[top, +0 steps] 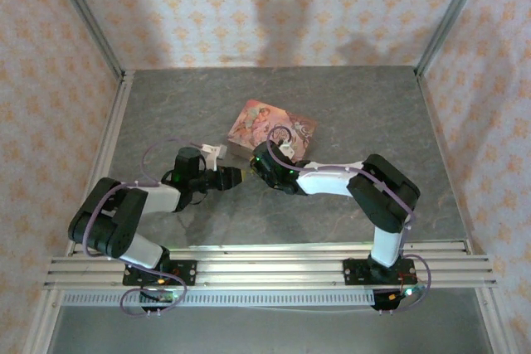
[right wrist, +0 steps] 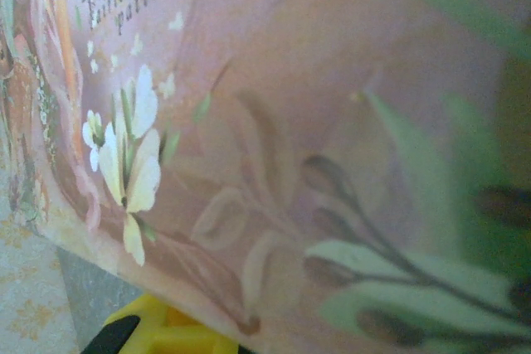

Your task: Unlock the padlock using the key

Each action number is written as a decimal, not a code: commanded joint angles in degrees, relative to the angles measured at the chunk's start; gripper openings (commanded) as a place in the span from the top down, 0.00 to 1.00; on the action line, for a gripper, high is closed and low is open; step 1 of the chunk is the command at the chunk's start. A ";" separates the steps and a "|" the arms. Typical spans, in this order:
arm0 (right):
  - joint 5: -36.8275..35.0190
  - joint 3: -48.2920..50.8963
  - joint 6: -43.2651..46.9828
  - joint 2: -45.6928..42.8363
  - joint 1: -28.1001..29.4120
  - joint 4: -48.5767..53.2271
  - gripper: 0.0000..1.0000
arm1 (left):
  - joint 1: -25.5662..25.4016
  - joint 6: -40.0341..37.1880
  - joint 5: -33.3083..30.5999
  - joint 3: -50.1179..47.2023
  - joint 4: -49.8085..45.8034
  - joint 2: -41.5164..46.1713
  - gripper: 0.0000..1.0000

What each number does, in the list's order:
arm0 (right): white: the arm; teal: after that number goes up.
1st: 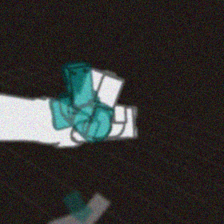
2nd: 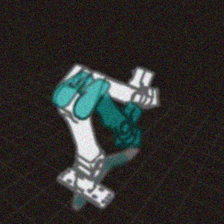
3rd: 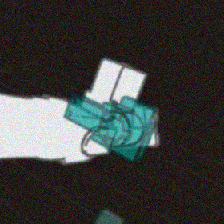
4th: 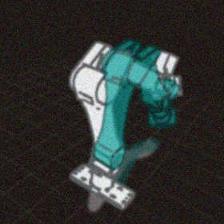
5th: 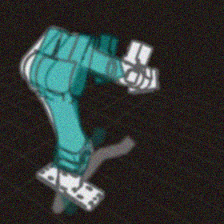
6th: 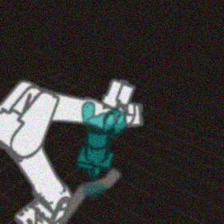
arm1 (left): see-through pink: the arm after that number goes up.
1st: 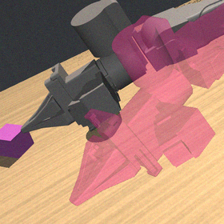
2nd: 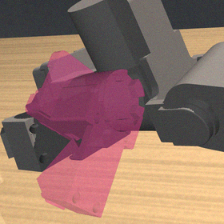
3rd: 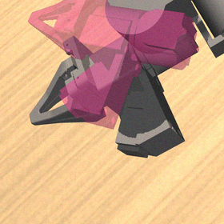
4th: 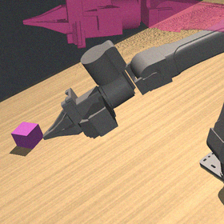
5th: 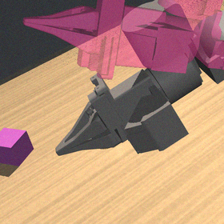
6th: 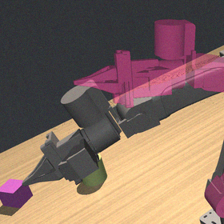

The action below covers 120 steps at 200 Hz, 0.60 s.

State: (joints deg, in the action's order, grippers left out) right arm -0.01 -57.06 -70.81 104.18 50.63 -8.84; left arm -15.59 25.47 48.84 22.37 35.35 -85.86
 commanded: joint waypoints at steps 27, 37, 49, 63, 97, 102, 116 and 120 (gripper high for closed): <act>6.37 1.80 -5.30 0.67 0.52 2.23 1.00 | -0.78 2.47 2.31 1.10 7.96 -4.24 0.63; 6.47 1.64 -5.31 0.90 0.50 2.25 1.00 | -1.47 2.56 2.27 1.73 8.53 -5.17 0.63; 6.77 1.38 -5.31 1.16 0.45 2.25 1.00 | -2.14 2.78 1.97 2.46 9.13 -6.08 0.63; 7.04 1.09 -5.39 1.48 0.51 2.16 1.00 | -2.64 3.56 1.87 3.01 10.77 -7.38 0.64; 7.35 0.82 -5.47 1.73 0.47 2.16 1.00 | -3.08 4.82 1.62 3.78 13.42 -9.33 0.66; 7.39 0.76 -5.48 1.81 0.47 2.08 1.00 | -3.12 4.76 1.61 3.89 13.55 -9.48 0.66; 7.46 0.81 -5.52 1.78 0.47 2.04 1.00 | -3.13 4.67 1.68 4.25 13.46 -9.92 0.71; 7.48 0.85 -5.57 1.74 0.52 2.02 1.00 | -3.08 4.61 1.70 4.39 13.51 -10.13 0.72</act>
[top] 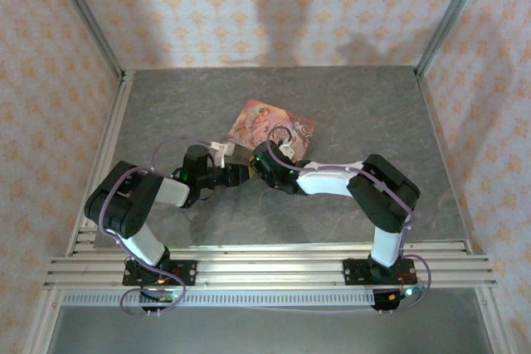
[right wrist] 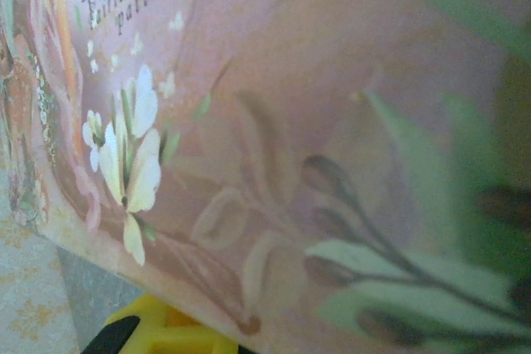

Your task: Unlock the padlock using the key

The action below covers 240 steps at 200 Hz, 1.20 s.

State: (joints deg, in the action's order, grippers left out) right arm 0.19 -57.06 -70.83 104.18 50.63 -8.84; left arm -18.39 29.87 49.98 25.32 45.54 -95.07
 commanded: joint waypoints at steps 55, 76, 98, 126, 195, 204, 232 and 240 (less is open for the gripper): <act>7.26 0.98 -5.99 1.82 0.51 1.63 1.00 | -0.75 -0.41 0.52 1.36 3.11 -1.90 0.78; 7.21 1.15 -6.06 1.79 0.51 1.56 1.00 | -0.75 -1.02 0.30 0.88 2.58 -1.57 0.76; 7.02 1.25 -6.09 1.81 0.47 1.55 1.00 | -0.80 -1.55 0.03 0.39 1.78 -1.11 0.76; 6.93 1.15 -6.19 1.90 0.51 1.55 1.00 | -0.85 -2.24 -0.21 0.19 0.76 -0.73 0.79; 6.92 1.16 -6.23 2.08 0.37 1.64 1.00 | -0.86 -3.50 -0.85 -0.63 -0.60 0.08 0.98; 7.09 1.07 -6.21 2.08 0.38 1.63 1.00 | -0.86 -3.54 -0.89 -0.62 -0.53 0.12 1.00; 7.74 0.90 -6.36 2.01 0.41 1.50 1.00 | -1.44 -4.93 -1.53 -0.10 -0.61 0.48 1.00; 7.98 0.90 -6.48 1.91 0.36 1.46 1.00 | -2.24 -6.31 -2.93 -0.26 -0.78 1.13 1.00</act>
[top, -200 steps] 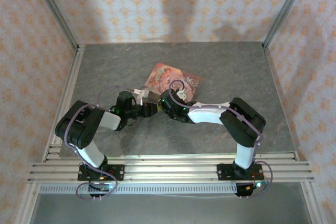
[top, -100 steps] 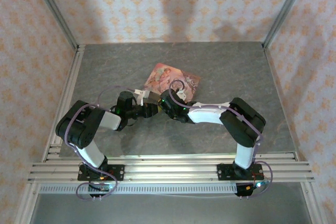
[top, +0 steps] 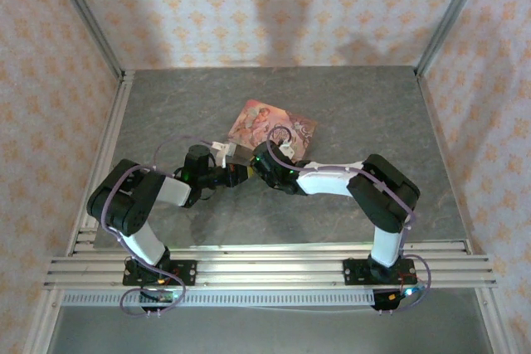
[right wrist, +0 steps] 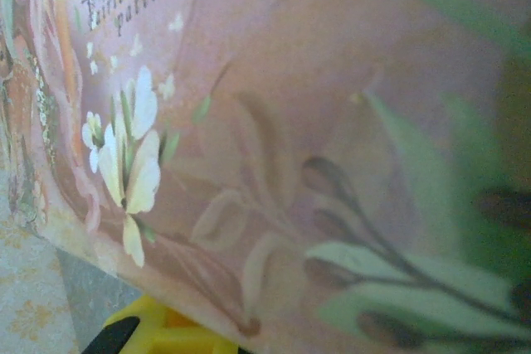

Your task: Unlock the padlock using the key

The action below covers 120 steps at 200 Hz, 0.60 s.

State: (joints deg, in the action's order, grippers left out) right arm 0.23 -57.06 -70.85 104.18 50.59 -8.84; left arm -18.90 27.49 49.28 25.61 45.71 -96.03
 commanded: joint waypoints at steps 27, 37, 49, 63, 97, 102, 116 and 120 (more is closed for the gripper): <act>9.95 0.51 -6.83 0.84 0.22 2.80 1.00 | -8.54 -15.20 -15.02 -2.59 -3.66 7.18 1.00; 11.49 -0.10 -6.41 0.19 -0.09 4.51 1.00 | -12.38 -20.09 -21.66 -3.10 -5.07 9.13 1.00; 13.18 -1.56 -4.52 -0.91 -0.52 8.97 1.00 | -16.10 -24.27 -29.53 -3.40 -6.37 10.96 1.00; 14.57 -4.37 -0.65 -2.23 -1.01 16.79 1.00 | -20.68 -28.68 -40.08 -4.20 -7.15 12.73 1.00; 17.03 -11.33 9.09 -3.49 -2.41 33.65 1.00 | -28.59 -37.02 -57.73 -4.30 -8.76 11.46 1.00; 17.15 -12.51 10.65 -3.17 -2.42 35.99 1.00 | -29.60 -38.01 -59.16 -4.00 -9.08 10.89 1.00; 17.75 -15.03 14.08 -2.18 -2.51 40.81 1.00 | -32.92 -41.08 -63.64 -2.40 -10.44 8.76 1.00; 17.93 -15.60 14.76 -1.92 -2.59 41.80 1.00 | -33.86 -41.90 -64.86 -1.82 -10.79 8.05 1.00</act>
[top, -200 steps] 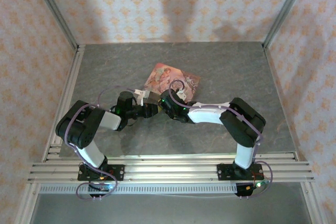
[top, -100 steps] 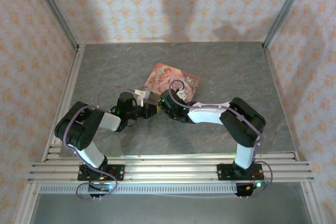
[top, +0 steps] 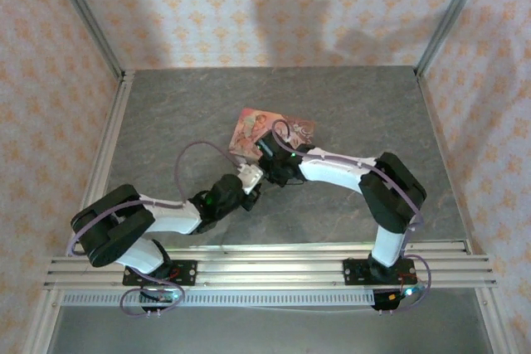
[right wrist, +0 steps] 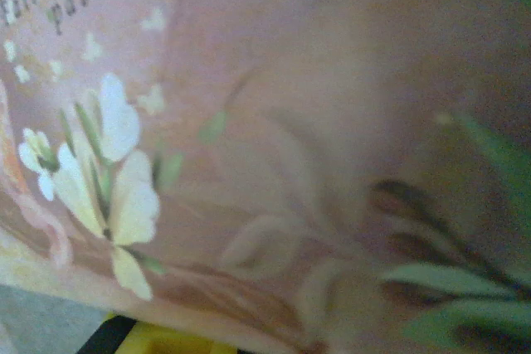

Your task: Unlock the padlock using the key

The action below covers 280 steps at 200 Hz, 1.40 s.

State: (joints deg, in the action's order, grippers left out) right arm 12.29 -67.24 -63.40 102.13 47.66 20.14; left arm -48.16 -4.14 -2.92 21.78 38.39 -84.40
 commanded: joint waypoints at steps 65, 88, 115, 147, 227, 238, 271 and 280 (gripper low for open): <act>4.73 -5.62 9.90 -1.27 0.13 15.48 0.92 | -6.50 -4.24 -10.17 1.17 -1.05 -3.67 1.00; 3.58 -3.90 8.79 -3.68 0.08 14.69 0.67 | -4.18 0.29 -6.19 -0.99 1.70 -1.04 1.00; 2.37 -1.66 7.21 -6.70 -0.04 13.00 0.55 | -1.17 4.73 -2.23 -3.43 4.37 2.34 1.00; 0.55 0.28 6.19 -10.73 -0.29 12.00 0.54 | 1.90 7.10 1.20 -4.20 3.90 4.50 1.00; -4.21 11.86 -0.22 -20.90 -0.47 1.58 0.54 | 5.99 9.51 8.53 -3.00 2.56 1.65 1.00; -3.47 12.69 -0.94 -20.75 -0.42 -0.57 0.52 | 5.97 9.12 8.46 -2.59 1.62 1.95 1.00; -1.84 12.26 -2.96 -17.86 0.67 -5.72 0.47 | 5.89 7.86 8.20 -1.92 0.28 3.25 1.00; -1.60 11.68 -3.42 -16.70 1.11 -6.47 0.47 | 5.89 7.67 8.11 -1.83 0.14 3.51 1.00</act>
State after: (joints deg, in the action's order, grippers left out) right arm 10.74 -54.59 -64.20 83.05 47.51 19.44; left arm -42.37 4.49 4.56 18.39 39.68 -82.21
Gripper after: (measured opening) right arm 0.525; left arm 0.048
